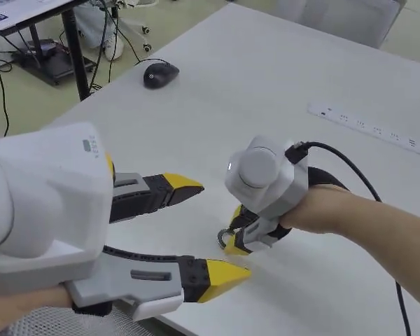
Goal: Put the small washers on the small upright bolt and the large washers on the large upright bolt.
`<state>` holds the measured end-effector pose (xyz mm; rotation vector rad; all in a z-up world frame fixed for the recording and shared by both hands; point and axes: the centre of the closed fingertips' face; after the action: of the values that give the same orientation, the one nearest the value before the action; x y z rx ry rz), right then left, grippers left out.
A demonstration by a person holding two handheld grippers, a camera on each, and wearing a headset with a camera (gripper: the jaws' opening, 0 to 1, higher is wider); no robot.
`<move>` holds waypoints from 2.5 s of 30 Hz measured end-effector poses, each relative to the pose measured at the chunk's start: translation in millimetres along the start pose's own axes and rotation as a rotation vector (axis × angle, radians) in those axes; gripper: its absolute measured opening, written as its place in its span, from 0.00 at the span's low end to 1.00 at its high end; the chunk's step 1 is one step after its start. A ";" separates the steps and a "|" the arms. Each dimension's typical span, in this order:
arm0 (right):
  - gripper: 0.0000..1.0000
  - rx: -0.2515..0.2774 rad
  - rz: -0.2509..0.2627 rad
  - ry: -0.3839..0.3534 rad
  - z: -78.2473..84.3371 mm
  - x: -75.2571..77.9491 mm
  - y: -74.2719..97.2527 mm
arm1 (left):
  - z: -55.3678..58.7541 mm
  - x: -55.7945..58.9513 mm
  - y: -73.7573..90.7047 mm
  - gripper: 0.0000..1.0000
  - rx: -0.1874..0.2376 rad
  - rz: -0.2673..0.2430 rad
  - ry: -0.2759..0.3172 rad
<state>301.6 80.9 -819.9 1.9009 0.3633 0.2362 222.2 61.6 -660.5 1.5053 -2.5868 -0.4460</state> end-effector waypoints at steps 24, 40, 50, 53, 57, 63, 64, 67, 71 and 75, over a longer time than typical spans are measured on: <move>0.22 0.031 0.108 -0.022 3.8 38.5 65.5 | -1.9 3.3 -6.7 0.59 -0.002 0.027 -0.012; 0.22 0.040 0.189 -0.043 -8.8 97.7 80.9 | 1.3 -4.5 -11.4 0.59 -0.015 0.014 -0.005; 0.22 0.018 0.168 -0.037 -10.1 104.3 67.8 | 5.9 -13.0 -11.0 0.59 -0.020 0.004 0.012; 0.22 0.009 0.157 -0.041 -10.1 104.3 62.6 | 6.2 -14.8 -11.8 0.59 -0.021 0.002 0.012; 0.22 -0.005 0.157 -0.036 -6.5 106.0 59.5 | 6.3 -15.3 -12.6 0.59 -0.020 0.003 0.014; 0.22 -0.030 0.148 -0.022 -2.0 110.8 45.3 | 8.0 -15.2 -12.7 0.59 -0.024 0.004 0.017; 0.22 -0.035 0.144 -0.021 -1.9 111.7 42.5 | 8.3 -15.2 -12.7 0.59 -0.025 0.004 0.017; 0.22 -0.043 0.136 -0.025 -1.9 115.7 36.8 | 8.7 -15.7 -12.1 0.59 -0.025 0.001 0.020; 0.23 -0.063 0.125 -0.051 2.7 114.7 29.7 | 9.5 -16.7 -11.2 0.59 -0.027 -0.003 0.023; 0.23 -0.073 0.119 -0.058 6.3 114.5 21.5 | 11.3 -18.3 -10.5 0.59 -0.030 -0.010 0.027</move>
<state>413.4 109.8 -803.3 1.8555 0.2007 0.2696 237.3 74.8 -673.6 1.5046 -2.5414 -0.4604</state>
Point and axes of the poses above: the centre of the closed fingertips' face, and the gripper's own axes: y roughly backward along the fingers, x roughly to its right, z roughly out of its underside, and after that the axes turned 7 degrees about -y, right-handed
